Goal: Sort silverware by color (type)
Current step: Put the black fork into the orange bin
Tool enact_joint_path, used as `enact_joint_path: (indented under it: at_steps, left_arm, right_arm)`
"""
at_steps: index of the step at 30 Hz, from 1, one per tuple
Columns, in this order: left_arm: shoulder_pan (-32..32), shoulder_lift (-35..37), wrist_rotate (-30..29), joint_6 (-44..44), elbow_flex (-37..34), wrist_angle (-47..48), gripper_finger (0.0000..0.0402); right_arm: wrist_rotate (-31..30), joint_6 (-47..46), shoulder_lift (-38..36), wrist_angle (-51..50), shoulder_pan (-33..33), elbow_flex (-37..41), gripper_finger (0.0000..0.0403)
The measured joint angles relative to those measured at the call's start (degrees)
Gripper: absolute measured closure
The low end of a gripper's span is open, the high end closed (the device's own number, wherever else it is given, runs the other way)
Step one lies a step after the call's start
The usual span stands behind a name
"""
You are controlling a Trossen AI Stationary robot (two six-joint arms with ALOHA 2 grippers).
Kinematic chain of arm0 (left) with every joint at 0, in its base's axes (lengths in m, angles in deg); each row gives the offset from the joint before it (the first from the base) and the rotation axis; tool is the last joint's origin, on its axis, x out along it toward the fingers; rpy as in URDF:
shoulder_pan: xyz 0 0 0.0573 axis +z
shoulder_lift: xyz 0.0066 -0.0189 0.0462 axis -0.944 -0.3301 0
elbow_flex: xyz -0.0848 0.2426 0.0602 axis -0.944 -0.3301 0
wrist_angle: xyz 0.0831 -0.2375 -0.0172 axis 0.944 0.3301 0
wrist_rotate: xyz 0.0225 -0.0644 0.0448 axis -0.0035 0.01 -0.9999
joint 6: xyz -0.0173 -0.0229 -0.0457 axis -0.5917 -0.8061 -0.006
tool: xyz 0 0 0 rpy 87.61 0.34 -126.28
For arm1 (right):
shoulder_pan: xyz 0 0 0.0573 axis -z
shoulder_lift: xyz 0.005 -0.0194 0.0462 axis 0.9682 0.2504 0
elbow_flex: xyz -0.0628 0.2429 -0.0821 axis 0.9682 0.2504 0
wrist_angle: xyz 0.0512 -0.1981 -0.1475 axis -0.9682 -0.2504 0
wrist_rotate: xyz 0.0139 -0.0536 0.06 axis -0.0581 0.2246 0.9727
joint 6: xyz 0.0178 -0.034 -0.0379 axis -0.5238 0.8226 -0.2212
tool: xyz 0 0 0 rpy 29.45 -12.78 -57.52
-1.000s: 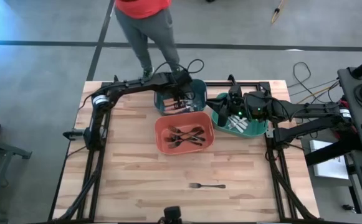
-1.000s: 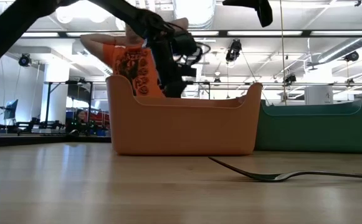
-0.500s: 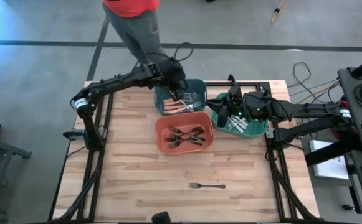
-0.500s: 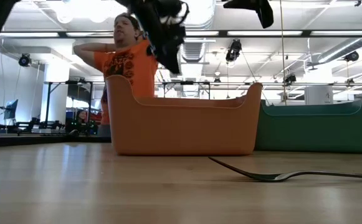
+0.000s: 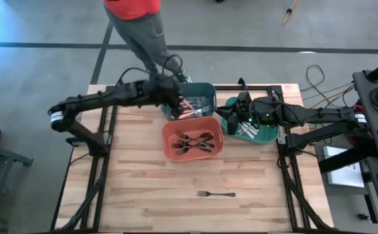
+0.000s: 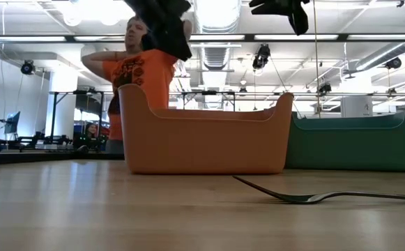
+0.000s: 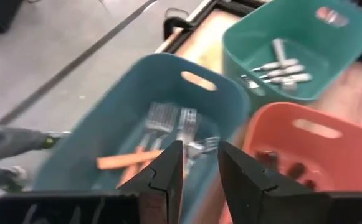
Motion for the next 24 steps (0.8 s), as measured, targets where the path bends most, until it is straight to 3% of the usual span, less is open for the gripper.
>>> enact_joint_path:
  at_steps: [6, 16, 24]
  left_arm:
    - [-5.32, 5.34, -0.04, -7.53, -6.59, -2.19, 0.0317]
    - [-15.54, 10.68, -1.04, -16.24, -13.98, -8.16, 0.0317]
    - [-21.56, 14.99, -1.23, -19.79, -18.74, -14.95, 0.0317]
  right_arm:
    - [3.69, -1.94, 0.80, -1.26, 0.00, -0.02, 0.0339]
    - [16.27, -5.31, 5.54, -4.77, -0.79, -0.04, 0.0339]
    - [18.36, -5.96, 8.63, -15.49, -5.35, -3.80, 0.0339]
